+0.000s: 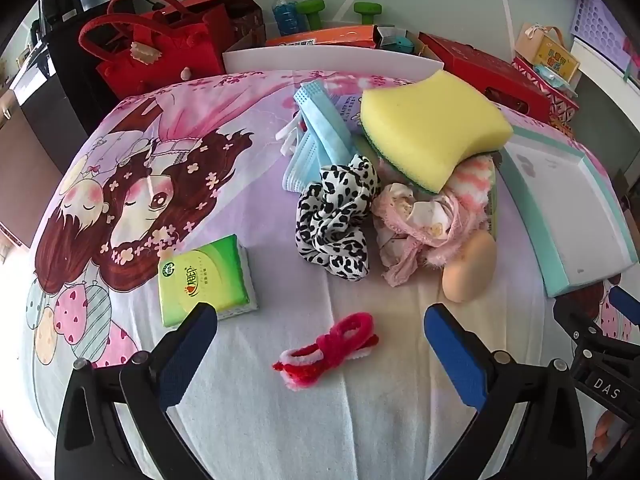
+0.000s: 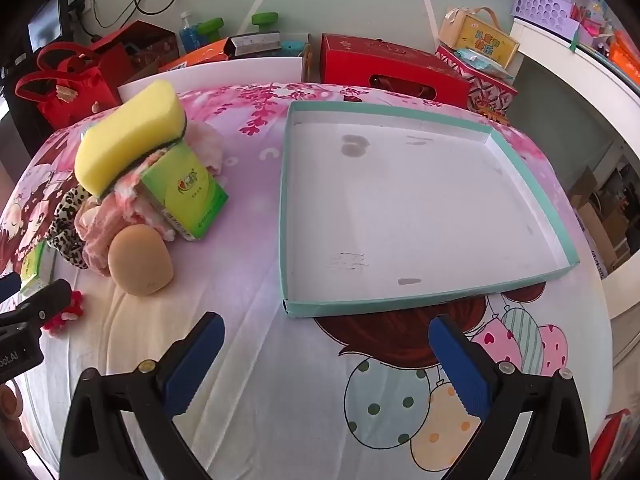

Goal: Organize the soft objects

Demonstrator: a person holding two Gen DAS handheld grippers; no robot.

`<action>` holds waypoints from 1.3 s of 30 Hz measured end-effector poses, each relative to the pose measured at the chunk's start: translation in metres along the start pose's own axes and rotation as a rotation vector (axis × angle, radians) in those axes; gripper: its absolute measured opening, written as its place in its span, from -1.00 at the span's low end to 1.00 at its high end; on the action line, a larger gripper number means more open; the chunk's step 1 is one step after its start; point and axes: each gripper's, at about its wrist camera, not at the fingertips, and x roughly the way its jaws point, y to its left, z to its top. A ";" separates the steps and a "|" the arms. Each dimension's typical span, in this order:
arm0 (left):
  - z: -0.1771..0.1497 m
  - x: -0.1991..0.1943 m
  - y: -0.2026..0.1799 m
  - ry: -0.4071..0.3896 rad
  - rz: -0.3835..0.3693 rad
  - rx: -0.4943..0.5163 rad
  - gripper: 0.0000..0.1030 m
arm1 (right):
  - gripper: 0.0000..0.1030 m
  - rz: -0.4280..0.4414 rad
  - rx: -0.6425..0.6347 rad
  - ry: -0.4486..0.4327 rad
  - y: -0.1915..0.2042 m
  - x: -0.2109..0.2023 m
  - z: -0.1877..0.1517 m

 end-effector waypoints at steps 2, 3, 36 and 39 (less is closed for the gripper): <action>-0.001 -0.001 0.000 -0.002 -0.003 0.001 1.00 | 1.00 -0.001 -0.001 0.002 0.000 0.001 0.000; -0.001 -0.002 0.000 -0.003 -0.003 0.002 1.00 | 1.00 -0.001 -0.001 0.003 0.001 0.001 0.000; 0.001 -0.003 0.002 0.001 -0.001 -0.001 1.00 | 1.00 -0.001 -0.003 0.020 0.001 0.007 -0.002; 0.001 -0.003 0.002 0.001 -0.001 -0.001 1.00 | 1.00 0.000 -0.003 0.020 0.001 0.007 -0.002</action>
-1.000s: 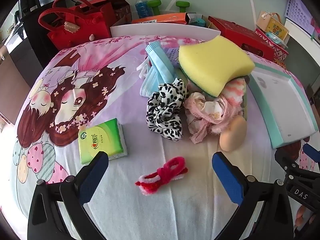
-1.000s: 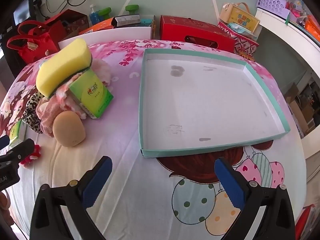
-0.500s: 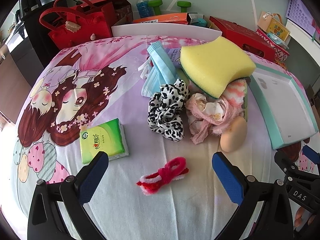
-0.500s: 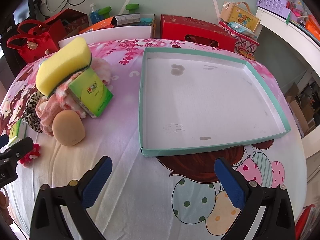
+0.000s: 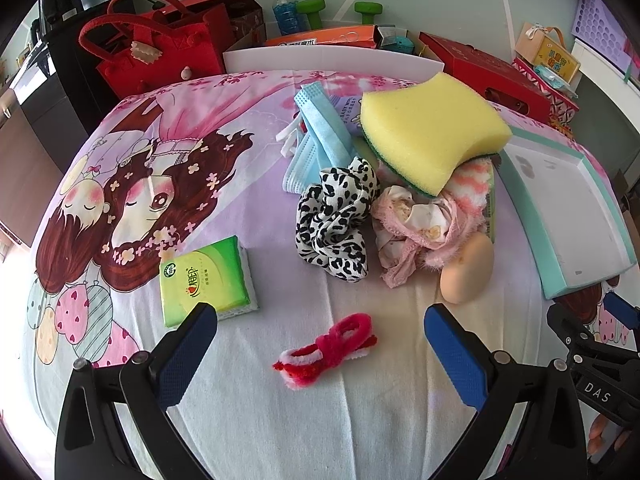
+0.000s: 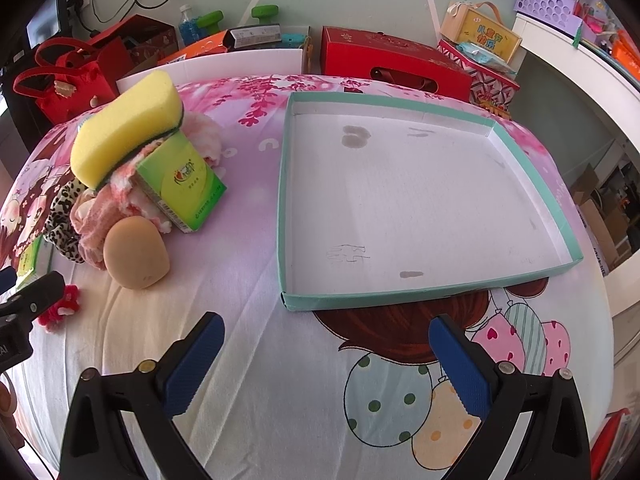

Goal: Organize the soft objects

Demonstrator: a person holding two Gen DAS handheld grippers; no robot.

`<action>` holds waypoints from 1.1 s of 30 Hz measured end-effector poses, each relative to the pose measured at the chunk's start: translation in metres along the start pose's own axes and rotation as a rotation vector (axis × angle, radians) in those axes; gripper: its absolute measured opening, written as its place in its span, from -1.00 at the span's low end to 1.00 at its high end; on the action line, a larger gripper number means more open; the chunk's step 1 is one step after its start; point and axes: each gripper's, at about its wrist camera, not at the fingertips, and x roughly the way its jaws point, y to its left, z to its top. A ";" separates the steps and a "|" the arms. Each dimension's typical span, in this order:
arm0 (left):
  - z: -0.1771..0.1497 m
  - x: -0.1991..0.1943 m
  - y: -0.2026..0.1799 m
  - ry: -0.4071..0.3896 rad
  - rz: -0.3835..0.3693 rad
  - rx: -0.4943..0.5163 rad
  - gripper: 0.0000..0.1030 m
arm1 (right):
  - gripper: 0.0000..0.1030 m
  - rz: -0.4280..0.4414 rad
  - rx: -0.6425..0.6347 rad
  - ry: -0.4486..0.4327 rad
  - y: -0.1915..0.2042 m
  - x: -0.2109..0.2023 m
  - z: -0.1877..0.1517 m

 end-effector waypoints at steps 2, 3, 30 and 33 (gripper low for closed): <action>0.000 0.000 0.000 0.000 0.000 -0.001 1.00 | 1.00 0.000 0.000 0.001 0.000 0.000 0.000; 0.000 0.000 0.000 0.000 0.000 0.000 1.00 | 1.00 0.000 -0.001 0.001 0.000 0.001 0.000; 0.000 0.000 0.000 0.003 0.000 -0.001 1.00 | 1.00 -0.001 -0.003 0.011 0.001 0.001 -0.001; 0.000 0.000 0.000 0.003 -0.001 -0.001 1.00 | 1.00 -0.001 -0.003 0.011 0.001 0.001 -0.001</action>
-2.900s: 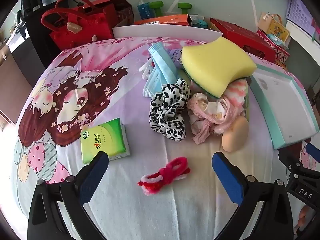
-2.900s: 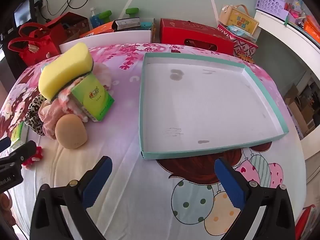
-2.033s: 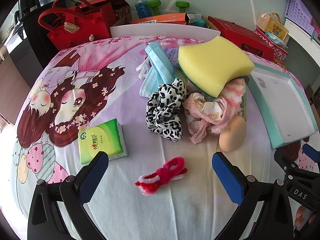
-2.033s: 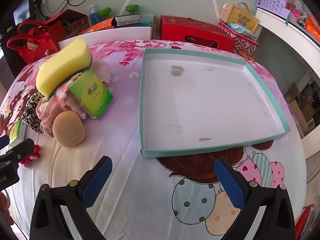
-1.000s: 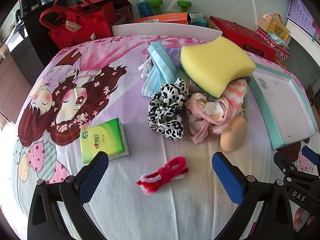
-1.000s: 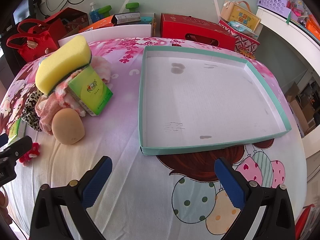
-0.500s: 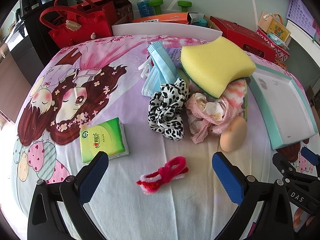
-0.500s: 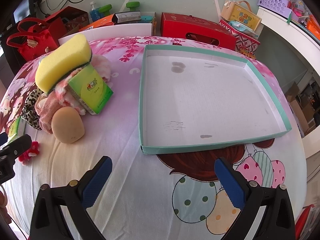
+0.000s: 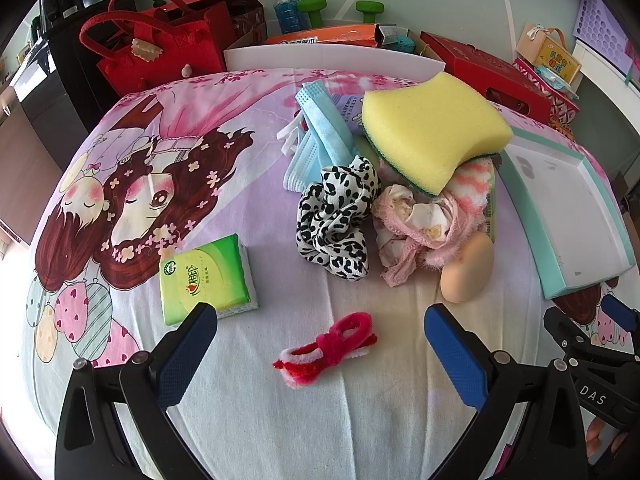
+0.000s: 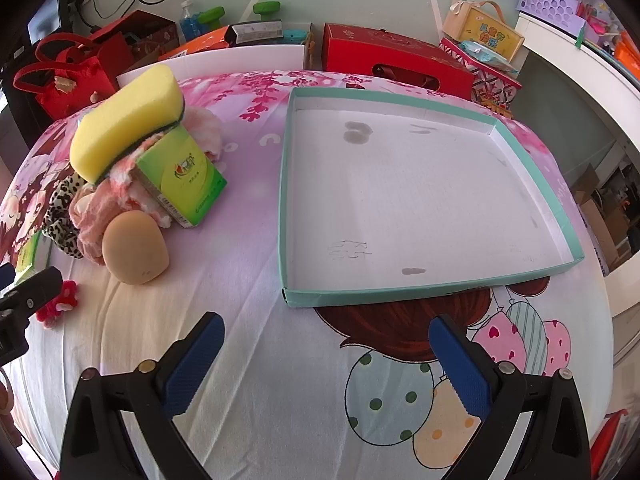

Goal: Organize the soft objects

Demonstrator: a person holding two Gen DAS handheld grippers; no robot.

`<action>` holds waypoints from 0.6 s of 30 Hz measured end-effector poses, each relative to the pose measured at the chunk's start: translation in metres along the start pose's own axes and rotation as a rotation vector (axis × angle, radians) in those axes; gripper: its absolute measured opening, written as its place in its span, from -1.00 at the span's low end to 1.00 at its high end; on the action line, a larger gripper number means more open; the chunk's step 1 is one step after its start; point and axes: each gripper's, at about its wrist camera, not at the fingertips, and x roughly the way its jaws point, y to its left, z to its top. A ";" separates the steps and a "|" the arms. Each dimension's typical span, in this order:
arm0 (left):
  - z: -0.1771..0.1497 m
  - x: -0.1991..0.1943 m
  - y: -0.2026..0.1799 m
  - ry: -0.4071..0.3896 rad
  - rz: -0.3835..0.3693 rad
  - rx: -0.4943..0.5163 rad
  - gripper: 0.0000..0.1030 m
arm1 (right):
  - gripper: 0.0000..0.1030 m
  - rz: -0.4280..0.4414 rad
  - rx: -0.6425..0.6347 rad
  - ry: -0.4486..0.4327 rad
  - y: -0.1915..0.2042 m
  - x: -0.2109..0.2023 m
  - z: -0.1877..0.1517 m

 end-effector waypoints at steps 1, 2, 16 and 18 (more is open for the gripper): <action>0.000 0.000 0.000 0.000 0.000 0.000 1.00 | 1.00 0.000 0.000 0.000 0.000 0.000 -0.001; -0.001 0.000 0.000 -0.001 0.000 0.000 1.00 | 1.00 0.000 0.000 0.000 0.000 0.000 -0.001; 0.001 -0.023 0.038 -0.054 0.044 -0.104 1.00 | 1.00 0.125 -0.026 -0.091 0.017 -0.023 0.002; 0.000 -0.028 0.052 -0.064 0.068 -0.136 1.00 | 1.00 0.181 -0.041 -0.092 0.027 -0.027 0.002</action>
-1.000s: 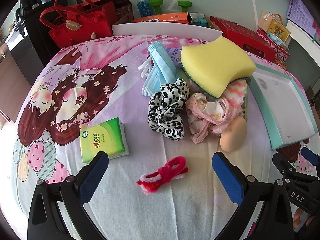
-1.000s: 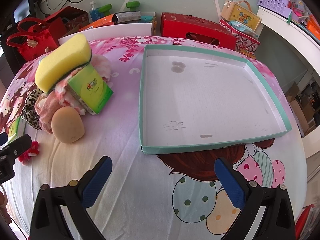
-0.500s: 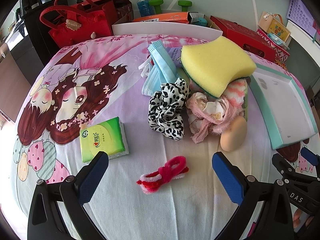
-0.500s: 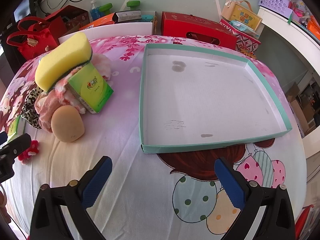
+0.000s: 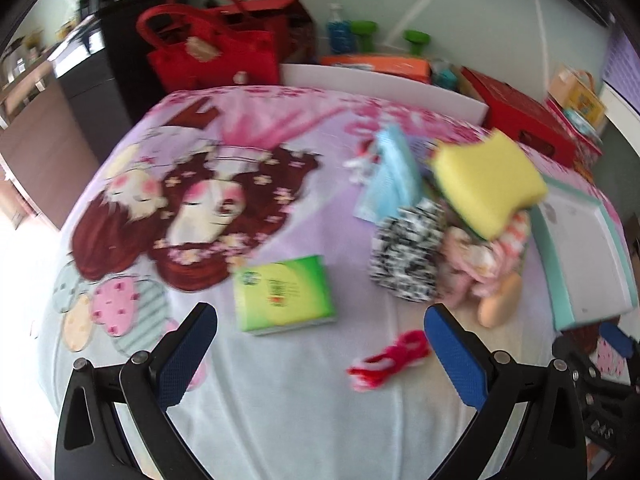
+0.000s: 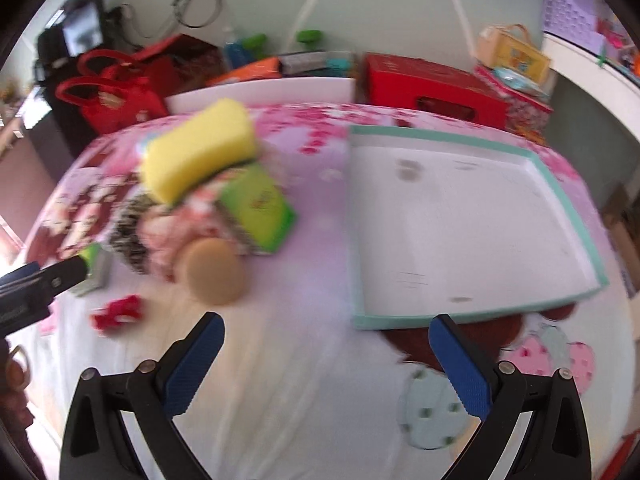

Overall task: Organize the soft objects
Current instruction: 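Move the right tool to the red-white hair tie and close on it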

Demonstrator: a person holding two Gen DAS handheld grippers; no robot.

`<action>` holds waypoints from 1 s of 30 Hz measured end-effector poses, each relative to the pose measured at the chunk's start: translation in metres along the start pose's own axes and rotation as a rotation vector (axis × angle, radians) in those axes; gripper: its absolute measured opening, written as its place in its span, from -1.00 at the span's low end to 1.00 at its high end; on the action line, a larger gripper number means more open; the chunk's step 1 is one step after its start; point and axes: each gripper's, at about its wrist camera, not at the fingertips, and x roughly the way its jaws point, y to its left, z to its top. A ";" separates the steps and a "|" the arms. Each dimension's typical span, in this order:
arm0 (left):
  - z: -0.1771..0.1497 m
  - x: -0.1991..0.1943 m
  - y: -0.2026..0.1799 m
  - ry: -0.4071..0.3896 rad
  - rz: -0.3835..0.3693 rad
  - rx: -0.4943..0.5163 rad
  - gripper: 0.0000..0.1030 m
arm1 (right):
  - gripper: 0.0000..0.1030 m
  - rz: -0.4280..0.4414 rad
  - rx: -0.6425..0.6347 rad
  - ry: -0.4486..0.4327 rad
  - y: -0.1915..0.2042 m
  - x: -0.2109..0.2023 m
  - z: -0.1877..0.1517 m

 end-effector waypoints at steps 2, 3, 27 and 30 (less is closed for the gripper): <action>0.000 -0.002 0.014 -0.002 0.018 -0.033 1.00 | 1.00 0.034 -0.016 0.001 0.012 -0.001 0.001; 0.002 -0.001 0.021 0.000 0.021 -0.049 1.00 | 1.00 0.049 -0.028 -0.001 0.019 -0.002 0.002; -0.003 0.038 0.072 0.089 -0.036 -0.139 1.00 | 0.98 0.185 -0.327 0.069 0.148 0.034 -0.006; -0.003 0.042 0.071 0.093 -0.055 -0.140 1.00 | 0.86 0.183 -0.325 0.077 0.149 0.039 -0.005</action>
